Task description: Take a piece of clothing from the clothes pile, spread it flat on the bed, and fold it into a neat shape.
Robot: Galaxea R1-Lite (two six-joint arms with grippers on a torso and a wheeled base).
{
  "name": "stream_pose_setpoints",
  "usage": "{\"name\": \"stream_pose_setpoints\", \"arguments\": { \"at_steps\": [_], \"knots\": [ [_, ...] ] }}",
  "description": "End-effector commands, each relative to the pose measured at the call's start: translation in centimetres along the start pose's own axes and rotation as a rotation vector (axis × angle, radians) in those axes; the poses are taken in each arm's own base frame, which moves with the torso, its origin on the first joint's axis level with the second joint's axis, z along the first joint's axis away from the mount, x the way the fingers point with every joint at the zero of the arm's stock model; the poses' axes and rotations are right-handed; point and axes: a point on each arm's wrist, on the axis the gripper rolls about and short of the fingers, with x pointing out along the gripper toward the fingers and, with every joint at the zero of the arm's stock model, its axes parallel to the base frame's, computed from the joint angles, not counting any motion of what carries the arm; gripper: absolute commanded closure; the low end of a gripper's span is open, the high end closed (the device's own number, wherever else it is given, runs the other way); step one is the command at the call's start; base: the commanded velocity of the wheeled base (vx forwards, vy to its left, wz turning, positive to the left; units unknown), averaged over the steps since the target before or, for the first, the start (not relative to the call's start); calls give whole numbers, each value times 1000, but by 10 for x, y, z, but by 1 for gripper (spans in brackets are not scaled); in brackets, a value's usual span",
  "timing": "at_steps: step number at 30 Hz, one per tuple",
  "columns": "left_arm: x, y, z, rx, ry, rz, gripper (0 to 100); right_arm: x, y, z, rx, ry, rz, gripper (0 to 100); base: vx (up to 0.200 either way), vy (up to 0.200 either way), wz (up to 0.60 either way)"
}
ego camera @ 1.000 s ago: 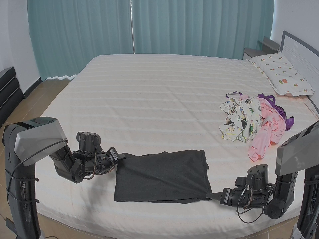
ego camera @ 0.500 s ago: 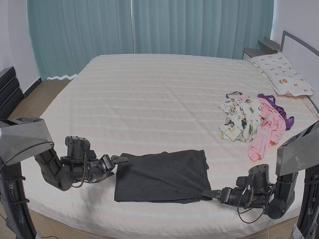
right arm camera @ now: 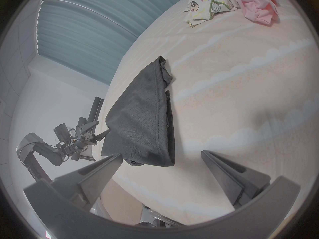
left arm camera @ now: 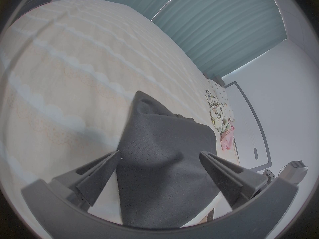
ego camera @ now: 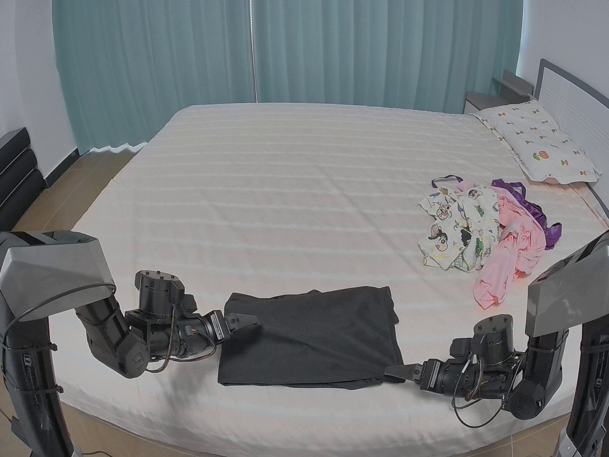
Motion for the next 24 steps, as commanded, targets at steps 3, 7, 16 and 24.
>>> {"name": "stream_pose_setpoints", "arguments": {
  "at_steps": [3, 7, 16, 24],
  "knots": [
    [5, 5, -6, -2, 21, 18, 0, 1, 0, -1, 0, 6, -1, 0, 0, 0, 0],
    [4, 4, -5, 3, 16, 19, 0, 1, 0, -1, 0, 6, -1, 0, 0, 0, 0],
    [-2, 7, 3, -1, -24, 44, 0, 1, 0, -1, 0, 6, -1, 0, 0, 0, 0],
    [13, -1, -8, 36, 19, 22, 0, 4, -1, -1, 0, 9, -2, 0, 0, 0, 0]
  ]
}}
